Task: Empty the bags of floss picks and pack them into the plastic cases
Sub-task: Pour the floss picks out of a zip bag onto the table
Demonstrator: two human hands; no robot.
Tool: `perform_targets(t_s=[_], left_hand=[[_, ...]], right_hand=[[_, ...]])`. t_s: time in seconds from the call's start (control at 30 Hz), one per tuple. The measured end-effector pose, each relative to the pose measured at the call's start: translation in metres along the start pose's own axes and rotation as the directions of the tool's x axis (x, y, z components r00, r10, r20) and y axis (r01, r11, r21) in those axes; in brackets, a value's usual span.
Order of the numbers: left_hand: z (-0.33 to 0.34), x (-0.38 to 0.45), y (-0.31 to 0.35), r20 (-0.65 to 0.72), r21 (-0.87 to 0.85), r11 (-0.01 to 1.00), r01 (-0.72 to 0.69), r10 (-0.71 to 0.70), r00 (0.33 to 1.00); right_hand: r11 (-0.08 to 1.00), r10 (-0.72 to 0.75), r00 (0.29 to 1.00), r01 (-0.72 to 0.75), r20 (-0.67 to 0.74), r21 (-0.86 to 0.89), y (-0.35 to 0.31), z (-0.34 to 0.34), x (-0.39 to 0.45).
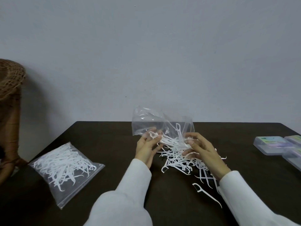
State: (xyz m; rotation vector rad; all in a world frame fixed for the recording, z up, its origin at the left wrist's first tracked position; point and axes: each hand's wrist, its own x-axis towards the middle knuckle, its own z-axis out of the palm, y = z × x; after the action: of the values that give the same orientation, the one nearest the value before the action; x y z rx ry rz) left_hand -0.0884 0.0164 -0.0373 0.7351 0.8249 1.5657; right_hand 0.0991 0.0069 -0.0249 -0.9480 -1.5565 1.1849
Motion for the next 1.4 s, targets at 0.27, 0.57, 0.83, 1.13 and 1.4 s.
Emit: perform_targets(t_s=[0.27, 0.57, 0.83, 1.13, 1.4], left_hand=[[0.004, -0.005, 0.0, 0.122, 0.157, 0.988, -0.008, -0.012, 0.992], [0.008, -0.007, -0.002, 0.184, 0.257, 0.966, -0.001, -0.048, 0.982], [0.012, -0.011, -0.002, 0.236, 0.245, 0.969, 0.022, -0.081, 0.968], [0.01, -0.008, -0.001, 0.213, 0.179, 0.983, 0.041, -0.08, 0.974], [0.006, -0.006, 0.004, 0.112, 0.115, 0.993, 0.015, -0.028, 0.993]], right_hand=[[0.965, 0.01, 0.999, 0.001, 0.042, -0.262, 0.011, -0.005, 0.004], [0.904, 0.029, 0.999, -0.012, 0.035, -0.427, 0.019, -0.009, 0.008], [0.918, 0.085, 0.993, -0.046, 0.084, -0.394, 0.017, -0.006, 0.008], [0.905, 0.108, 0.986, -0.045, 0.125, -0.423, 0.019, -0.008, 0.007], [0.91, 0.079, 0.989, -0.021, 0.123, -0.415, 0.017, -0.01, 0.006]])
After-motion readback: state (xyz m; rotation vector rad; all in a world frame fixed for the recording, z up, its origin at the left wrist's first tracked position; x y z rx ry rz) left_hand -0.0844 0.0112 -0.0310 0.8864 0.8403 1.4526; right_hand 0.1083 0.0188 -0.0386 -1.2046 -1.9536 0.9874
